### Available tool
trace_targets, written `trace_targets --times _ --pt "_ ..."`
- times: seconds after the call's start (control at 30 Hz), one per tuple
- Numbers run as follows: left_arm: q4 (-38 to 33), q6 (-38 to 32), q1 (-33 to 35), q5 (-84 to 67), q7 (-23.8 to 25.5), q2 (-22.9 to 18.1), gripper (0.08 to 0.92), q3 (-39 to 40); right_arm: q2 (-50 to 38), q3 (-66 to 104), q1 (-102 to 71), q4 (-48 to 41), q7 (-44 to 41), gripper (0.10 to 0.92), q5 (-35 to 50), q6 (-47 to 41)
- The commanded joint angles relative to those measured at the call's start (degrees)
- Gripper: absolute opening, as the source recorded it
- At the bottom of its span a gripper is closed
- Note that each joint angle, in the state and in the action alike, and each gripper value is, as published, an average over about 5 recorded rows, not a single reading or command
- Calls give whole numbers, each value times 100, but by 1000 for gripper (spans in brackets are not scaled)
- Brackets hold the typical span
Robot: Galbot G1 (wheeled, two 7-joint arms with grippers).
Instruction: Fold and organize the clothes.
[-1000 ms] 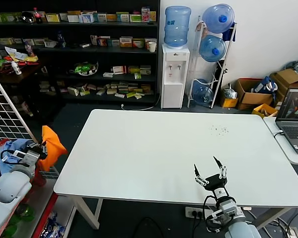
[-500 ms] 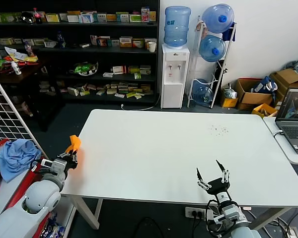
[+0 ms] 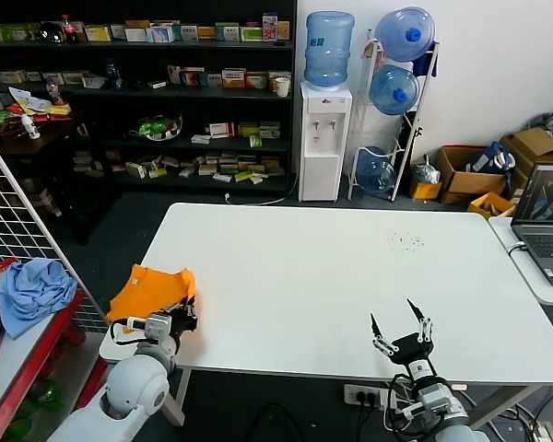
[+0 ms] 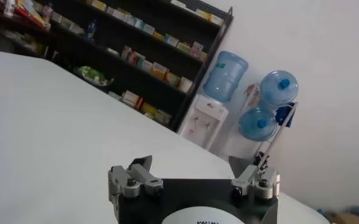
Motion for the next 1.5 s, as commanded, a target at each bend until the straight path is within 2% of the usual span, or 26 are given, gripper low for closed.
trace_targets --times 0.03,0.37,0.47,0.53,0.7,0.9,1.07,1.17,1.27,1.5 --pt "175 -148 -22 334 -186 -1830 138 563 -14 172 -46 -16 -6 823 34 37" --pt "858 -541 17 1081 -211 -3479 138 1327 -48 523 -111 -88 -1 823 208 67" --pt "1102 -695 8 1192 -217 -3788 138 1482 -82 642 -111 -129 14 823 297 71" --pt "1276 -861 -10 1247 -224 -3841 138 1555 -109 735 -109 -151 29 823 369 70" --pt "1684 -1431 -121 1302 -194 -3841 138 1618 -148 883 -78 -176 74 823 510 32" --pt "2197 -2546 -344 1402 85 -3841 164 1499 -109 838 13 -161 98 823 521 -47" --pt "2124 -3334 -422 1370 515 -3841 299 1395 -99 742 68 -158 111 823 508 -78" --pt "1893 -3535 -420 1374 705 -3791 385 1319 -94 692 105 -156 115 823 509 -93" --pt "1569 -3555 -312 1402 863 -3407 472 1206 -95 661 124 -149 100 823 548 -91" --pt "974 -3793 231 1747 1116 -1919 671 679 -55 680 192 -99 -104 823 1149 -219"
